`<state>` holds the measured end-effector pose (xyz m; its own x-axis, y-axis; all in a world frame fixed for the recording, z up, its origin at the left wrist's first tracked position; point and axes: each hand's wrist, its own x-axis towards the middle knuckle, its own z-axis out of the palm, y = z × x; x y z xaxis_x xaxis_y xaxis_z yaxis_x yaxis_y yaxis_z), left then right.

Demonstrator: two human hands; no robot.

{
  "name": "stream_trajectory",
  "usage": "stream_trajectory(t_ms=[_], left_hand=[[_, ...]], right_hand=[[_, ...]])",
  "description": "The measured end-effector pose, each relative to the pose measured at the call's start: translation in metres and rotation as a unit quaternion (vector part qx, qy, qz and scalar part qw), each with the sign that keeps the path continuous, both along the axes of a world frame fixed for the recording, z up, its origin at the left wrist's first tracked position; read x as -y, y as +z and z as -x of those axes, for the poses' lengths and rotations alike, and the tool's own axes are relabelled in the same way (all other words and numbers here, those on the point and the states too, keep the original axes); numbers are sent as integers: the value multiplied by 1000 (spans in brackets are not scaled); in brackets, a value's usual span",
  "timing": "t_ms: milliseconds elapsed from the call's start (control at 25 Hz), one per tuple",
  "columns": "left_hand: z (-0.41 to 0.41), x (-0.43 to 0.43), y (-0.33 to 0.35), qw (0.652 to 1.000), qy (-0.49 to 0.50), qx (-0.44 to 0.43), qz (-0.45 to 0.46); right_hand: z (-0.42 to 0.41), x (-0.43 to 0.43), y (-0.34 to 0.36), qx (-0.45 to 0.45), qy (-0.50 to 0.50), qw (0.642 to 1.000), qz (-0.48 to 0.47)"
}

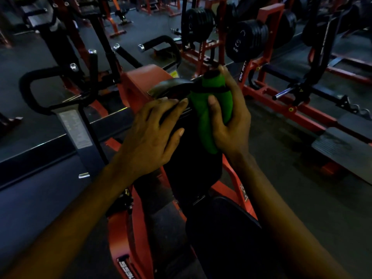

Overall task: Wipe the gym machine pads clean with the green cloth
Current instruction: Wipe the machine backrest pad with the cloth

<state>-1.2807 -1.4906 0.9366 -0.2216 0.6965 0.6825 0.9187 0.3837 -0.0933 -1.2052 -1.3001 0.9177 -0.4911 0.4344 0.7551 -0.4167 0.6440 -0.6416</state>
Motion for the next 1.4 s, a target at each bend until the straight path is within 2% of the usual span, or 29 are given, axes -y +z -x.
stream_trajectory(t_ms=[160,240,360,520,640,760,800,960,1040,1160,1240,1400], left_hand=[[-2,1,-1,1000,7,-3,-11],[-7,-1,-13,998,45,-19,-28],[-14,7,-46,992,98,-69,-34],[-18,9,-79,990,93,-90,-49],[-27,2,-100,988,107,-104,-45],[-30,2,-108,988,108,-98,-48],[-31,3,-108,988,109,-98,-50],[-32,3,-106,987,107,-106,-52],[-30,1,-106,990,96,-91,-51],[-31,0,-107,989,109,-90,-45],[-36,-2,-108,987,127,-88,-44],[-44,-2,-104,989,140,-51,-24]], right_hand=[[-21,6,-34,26,-4,999,25],[-15,-4,-12,34,-8,999,22],[-2,-21,25,83,17,996,-33],[-12,-28,22,128,31,990,-49],[-7,-15,52,169,24,973,-156],[11,6,85,239,48,924,-295],[10,6,85,239,51,920,-305],[-7,-13,61,174,0,961,-215],[0,-8,66,180,-9,956,-232],[16,4,80,194,46,928,-315],[15,-8,81,201,84,924,-315],[5,-30,78,178,81,939,-284]])
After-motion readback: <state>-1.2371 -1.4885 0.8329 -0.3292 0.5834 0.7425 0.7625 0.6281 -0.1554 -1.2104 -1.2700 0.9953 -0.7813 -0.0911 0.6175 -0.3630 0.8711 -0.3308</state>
